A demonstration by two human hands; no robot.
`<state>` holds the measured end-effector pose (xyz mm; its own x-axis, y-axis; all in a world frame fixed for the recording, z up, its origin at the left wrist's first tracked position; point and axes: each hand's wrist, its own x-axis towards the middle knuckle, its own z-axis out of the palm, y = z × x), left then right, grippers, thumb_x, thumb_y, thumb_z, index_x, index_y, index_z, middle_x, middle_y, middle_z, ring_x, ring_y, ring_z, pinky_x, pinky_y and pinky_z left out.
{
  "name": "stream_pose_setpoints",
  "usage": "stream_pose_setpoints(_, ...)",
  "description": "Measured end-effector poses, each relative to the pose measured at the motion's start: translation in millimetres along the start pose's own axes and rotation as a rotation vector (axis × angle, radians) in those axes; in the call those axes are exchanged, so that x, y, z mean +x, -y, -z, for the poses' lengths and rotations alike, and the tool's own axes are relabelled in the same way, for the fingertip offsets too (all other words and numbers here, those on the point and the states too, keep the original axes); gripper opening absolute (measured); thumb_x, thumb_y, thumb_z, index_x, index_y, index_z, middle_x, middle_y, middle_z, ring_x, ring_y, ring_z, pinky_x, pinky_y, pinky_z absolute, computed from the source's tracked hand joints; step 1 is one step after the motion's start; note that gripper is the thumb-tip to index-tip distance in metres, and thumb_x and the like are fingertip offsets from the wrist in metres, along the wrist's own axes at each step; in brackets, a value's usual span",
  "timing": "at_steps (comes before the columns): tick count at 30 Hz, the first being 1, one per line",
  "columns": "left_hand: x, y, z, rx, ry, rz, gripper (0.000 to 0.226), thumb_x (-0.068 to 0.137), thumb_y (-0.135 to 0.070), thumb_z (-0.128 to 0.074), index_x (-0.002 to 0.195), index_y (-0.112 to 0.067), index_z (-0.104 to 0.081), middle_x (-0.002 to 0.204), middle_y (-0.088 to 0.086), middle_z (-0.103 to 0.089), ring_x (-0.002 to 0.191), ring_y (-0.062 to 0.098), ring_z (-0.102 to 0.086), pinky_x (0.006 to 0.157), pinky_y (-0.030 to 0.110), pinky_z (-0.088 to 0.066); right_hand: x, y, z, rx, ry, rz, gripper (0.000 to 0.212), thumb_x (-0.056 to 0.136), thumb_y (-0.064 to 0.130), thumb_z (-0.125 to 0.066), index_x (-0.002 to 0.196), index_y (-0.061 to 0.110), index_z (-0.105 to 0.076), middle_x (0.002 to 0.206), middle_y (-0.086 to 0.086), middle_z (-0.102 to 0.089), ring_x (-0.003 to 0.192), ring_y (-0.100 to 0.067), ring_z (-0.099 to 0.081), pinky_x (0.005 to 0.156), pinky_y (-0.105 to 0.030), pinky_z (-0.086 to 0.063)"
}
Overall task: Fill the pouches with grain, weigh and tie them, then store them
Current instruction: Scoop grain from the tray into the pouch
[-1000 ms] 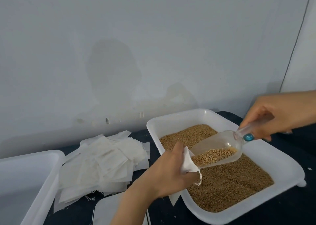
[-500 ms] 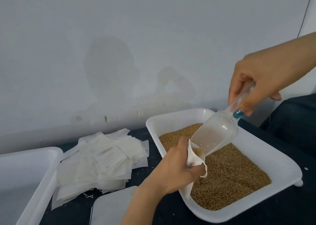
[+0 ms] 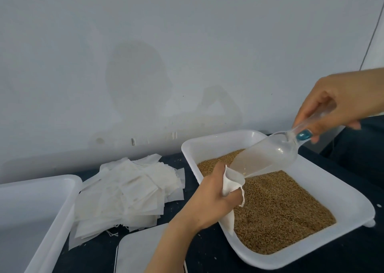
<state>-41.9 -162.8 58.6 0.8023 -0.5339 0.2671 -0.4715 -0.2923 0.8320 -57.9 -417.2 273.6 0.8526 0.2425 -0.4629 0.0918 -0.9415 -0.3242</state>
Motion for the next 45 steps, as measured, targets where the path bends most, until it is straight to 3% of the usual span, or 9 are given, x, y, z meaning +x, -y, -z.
stream_pose_setpoints(3,-1.3,3.0,7.2,-0.034,-0.032,0.014,0.033,0.070,-0.047,-0.048,0.092,-0.023,-0.040,0.074,-0.013,-0.052,0.066,0.009,-0.052,0.061,0.044,-0.051,-5.6,-28.8,-31.7,0.097,-0.061,0.048,0.063,0.053,0.091,-0.066,0.102,0.052,-0.073,0.097,0.009,-0.077,0.043,-0.008,-0.054,0.045,-0.014,-0.043)
stream_pose_setpoints(5,-2.5,6.0,11.7,-0.044,-0.049,-0.005,0.029,0.071,-0.045,-0.047,0.088,-0.023,-0.038,0.067,-0.022,-0.051,0.060,0.001,-0.047,0.058,0.027,-0.044,4.9,-53.8,-43.1,0.177,-0.214,0.060,0.060,0.057,0.089,-0.065,0.104,0.053,-0.071,0.100,0.008,-0.077,0.044,-0.006,-0.056,0.046,-0.015,-0.043)
stream_pose_setpoints(7,-3.9,8.5,15.5,-0.038,-0.069,-0.020,0.021,0.077,-0.039,-0.047,0.086,-0.023,-0.036,0.065,-0.025,-0.051,0.058,-0.001,-0.045,0.056,0.016,-0.039,16.0,-78.9,-65.7,0.197,-0.130,0.041,0.059,0.060,0.090,-0.062,0.106,0.054,-0.070,0.100,0.011,-0.077,0.046,-0.005,-0.057,0.046,-0.014,-0.043)
stream_pose_setpoints(11,-4.8,11.9,20.4,-0.002,-0.103,-0.007,0.023,0.079,-0.037,-0.045,0.090,-0.019,-0.038,0.066,-0.019,-0.048,0.061,0.003,-0.043,0.058,0.020,-0.039,41.8,-102.8,-115.1,0.066,-0.120,-0.005,0.058,0.059,0.093,-0.055,0.097,0.053,-0.072,0.100,0.030,-0.072,0.048,-0.006,-0.062,0.047,-0.013,-0.044)
stream_pose_setpoints(15,-6.3,14.8,21.7,0.087,-0.112,0.012,0.027,0.077,-0.044,-0.045,0.095,-0.024,-0.041,0.072,-0.015,-0.049,0.064,0.001,-0.046,0.061,0.024,-0.045,60.2,-96.4,-137.3,-0.132,-0.211,-0.036,0.031,0.070,0.088,-0.049,0.092,0.069,-0.062,0.080,0.036,-0.068,0.050,0.002,-0.059,0.046,-0.015,-0.039)
stream_pose_setpoints(20,-8.6,14.9,20.7,0.163,-0.096,0.029,0.042,0.069,-0.054,-0.038,0.099,-0.024,-0.042,0.081,-0.005,-0.052,0.066,0.003,-0.047,0.061,0.024,-0.045,75.8,-73.9,-144.5,-0.286,-0.232,0.024,0.024,0.081,0.072,-0.058,0.091,0.054,-0.070,0.068,0.060,-0.044,0.061,0.019,-0.052,0.045,-0.010,-0.036)
stream_pose_setpoints(25,-12.5,16.0,21.3,0.252,-0.063,-0.002,0.036,0.075,-0.050,-0.038,0.098,-0.022,-0.039,0.081,-0.004,-0.054,0.068,0.006,-0.048,0.060,0.025,-0.044,66.5,-85.7,-139.1,-0.147,-0.299,0.001,0.034,0.072,0.083,-0.052,0.092,0.061,-0.068,0.085,0.033,-0.070,0.060,0.001,-0.063,0.049,-0.016,-0.041)
stream_pose_setpoints(32,-8.1,13.9,19.7,0.264,-0.013,0.006,0.029,0.075,-0.053,-0.037,0.094,-0.030,-0.036,0.084,-0.010,-0.052,0.070,0.003,-0.048,0.060,0.018,-0.042,26.9,-122.1,-115.9,0.243,-0.279,0.027,0.054,0.067,0.087,-0.061,0.105,0.051,-0.073,0.101,0.018,-0.075,0.047,-0.010,-0.061,0.048,-0.018,-0.048)
stream_pose_setpoints(45,2.6,4.1,10.6,0.267,0.083,-0.001,0.017,0.087,-0.038,-0.048,0.095,-0.030,-0.035,0.083,-0.006,-0.053,0.066,0.005,-0.051,0.053,0.014,-0.042,6.8,-31.6,-31.9,0.106,-0.196,0.186,0.048,0.065,0.082,-0.065,0.103,0.053,-0.073,0.092,0.011,-0.077,0.045,-0.007,-0.054,0.046,-0.013,-0.042)
